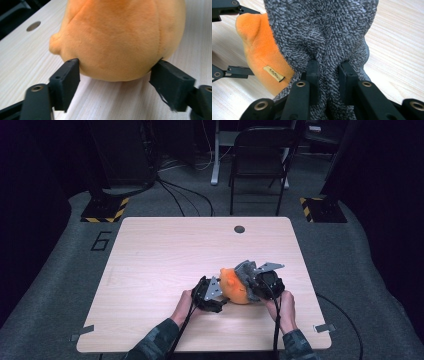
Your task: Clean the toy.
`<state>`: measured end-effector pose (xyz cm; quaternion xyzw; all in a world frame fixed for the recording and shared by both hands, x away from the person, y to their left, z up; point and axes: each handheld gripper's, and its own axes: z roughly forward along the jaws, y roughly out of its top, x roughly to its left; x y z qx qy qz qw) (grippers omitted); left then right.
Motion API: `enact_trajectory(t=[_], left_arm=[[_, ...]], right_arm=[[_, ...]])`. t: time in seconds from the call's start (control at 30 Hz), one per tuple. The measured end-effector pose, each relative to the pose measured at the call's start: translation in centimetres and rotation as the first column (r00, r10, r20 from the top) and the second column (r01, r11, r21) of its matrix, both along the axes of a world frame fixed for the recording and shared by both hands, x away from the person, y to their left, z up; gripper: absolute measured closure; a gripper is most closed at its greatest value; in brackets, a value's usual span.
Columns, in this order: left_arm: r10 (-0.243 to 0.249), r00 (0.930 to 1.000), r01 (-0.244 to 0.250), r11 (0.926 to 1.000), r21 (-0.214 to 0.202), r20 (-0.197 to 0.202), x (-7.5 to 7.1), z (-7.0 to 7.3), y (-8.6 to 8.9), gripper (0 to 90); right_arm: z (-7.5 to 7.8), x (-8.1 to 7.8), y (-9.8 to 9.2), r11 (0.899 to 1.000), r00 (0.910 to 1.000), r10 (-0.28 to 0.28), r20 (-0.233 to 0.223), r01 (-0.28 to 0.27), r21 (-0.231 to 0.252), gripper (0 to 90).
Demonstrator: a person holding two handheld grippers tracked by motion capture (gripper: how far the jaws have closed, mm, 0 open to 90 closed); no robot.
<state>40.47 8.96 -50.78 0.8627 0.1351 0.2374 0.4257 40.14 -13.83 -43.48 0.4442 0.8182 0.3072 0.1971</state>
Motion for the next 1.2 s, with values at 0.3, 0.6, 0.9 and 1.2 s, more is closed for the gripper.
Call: enact_trajectory(t=[0.3, 0.6, 0.9, 1.2], left_arm=[[-0.036, 0.9984, 0.036, 0.9994, -0.004, 0.044, -0.2, -0.5, 0.0, 62.8], [-0.041, 0.9983, 0.041, 0.9991, -0.013, 0.042, -0.2, -0.6, 0.1, 73.8], [-0.053, 0.9972, 0.054, 0.9984, -0.015, 0.053, -0.1, -0.7, 0.2, 77.8], [-0.054, 0.9981, 0.056, 0.9949, -0.084, 0.032, 0.1, -0.8, 0.7, 79.4]], right_arm=[[-0.3, -0.1, -0.4, 0.999, 1.0000, 0.000, -0.002, 0.000, 0.036, 73.5], [2.2, -1.2, -5.1, 0.991, 0.9918, -0.109, 0.067, 0.103, 0.085, 73.2], [-2.2, -0.4, -8.8, 0.973, 0.9721, -0.230, -0.048, 0.230, -0.001, 72.7], [-2.9, -0.1, -9.0, 0.970, 0.9684, -0.243, -0.056, 0.243, -0.007, 72.5]])
